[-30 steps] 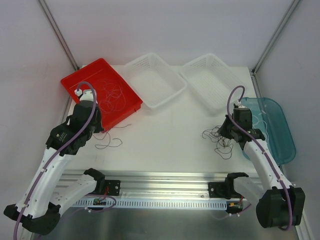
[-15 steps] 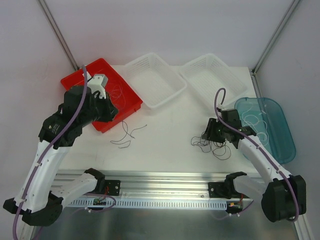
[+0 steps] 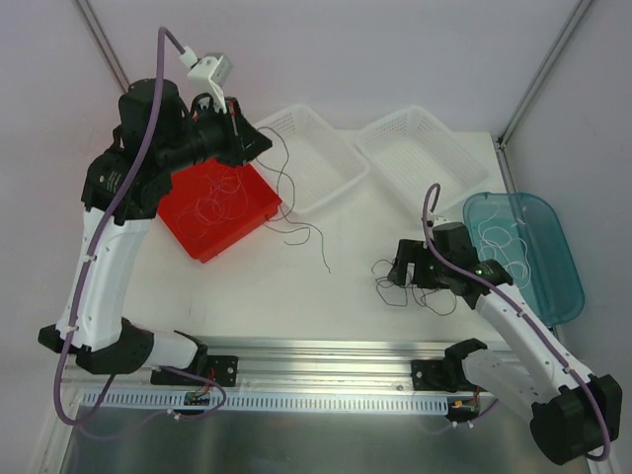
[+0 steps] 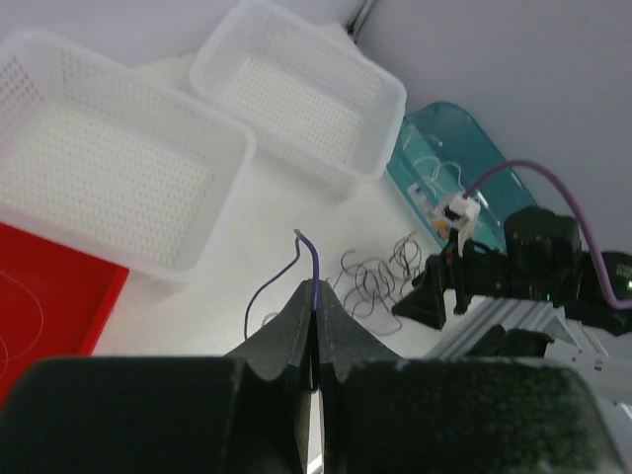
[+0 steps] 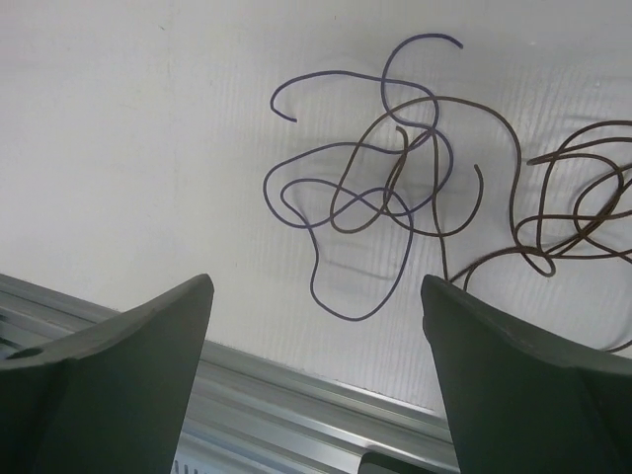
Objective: Untangle the cables
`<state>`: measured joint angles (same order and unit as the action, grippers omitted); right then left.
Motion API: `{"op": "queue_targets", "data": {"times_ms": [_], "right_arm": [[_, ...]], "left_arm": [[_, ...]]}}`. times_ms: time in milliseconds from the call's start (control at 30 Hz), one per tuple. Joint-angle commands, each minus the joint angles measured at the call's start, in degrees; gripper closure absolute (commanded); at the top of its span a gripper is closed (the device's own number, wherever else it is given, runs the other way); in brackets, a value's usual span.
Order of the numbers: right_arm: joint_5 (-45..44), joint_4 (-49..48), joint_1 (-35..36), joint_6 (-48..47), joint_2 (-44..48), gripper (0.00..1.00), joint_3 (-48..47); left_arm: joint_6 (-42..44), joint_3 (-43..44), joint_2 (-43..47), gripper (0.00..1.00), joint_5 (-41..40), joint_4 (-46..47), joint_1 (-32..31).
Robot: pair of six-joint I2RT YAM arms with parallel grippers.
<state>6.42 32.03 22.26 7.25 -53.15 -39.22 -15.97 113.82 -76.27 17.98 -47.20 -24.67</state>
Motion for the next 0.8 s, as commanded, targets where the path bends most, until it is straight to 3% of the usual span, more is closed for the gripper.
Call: {"op": "queue_targets", "data": {"times_ms": [0,100,167,333,767], "right_arm": [[-2.45,2.86,0.85,0.31,3.83,0.09,-2.44],[-3.69,4.09,1.03,0.49,6.91,0.01,-2.7],[-4.48,4.7,1.12,0.49,8.58,0.03,-2.7],[-4.83,5.59,1.12,0.05,10.96,0.03,-2.26],[-3.51,5.06,1.03,-0.21,12.01,0.03,0.46]], "left_arm": [[0.41,8.94,-5.09,1.0,0.22,3.08,0.14],[0.32,16.51,-9.94,1.0,-1.53,4.83,0.14],[1.02,19.59,-12.74,1.0,-4.87,6.76,0.23],[3.74,21.44,-17.32,1.0,-11.46,15.8,0.32],[10.77,24.43,-31.82,0.99,-19.28,31.9,1.37]]}}
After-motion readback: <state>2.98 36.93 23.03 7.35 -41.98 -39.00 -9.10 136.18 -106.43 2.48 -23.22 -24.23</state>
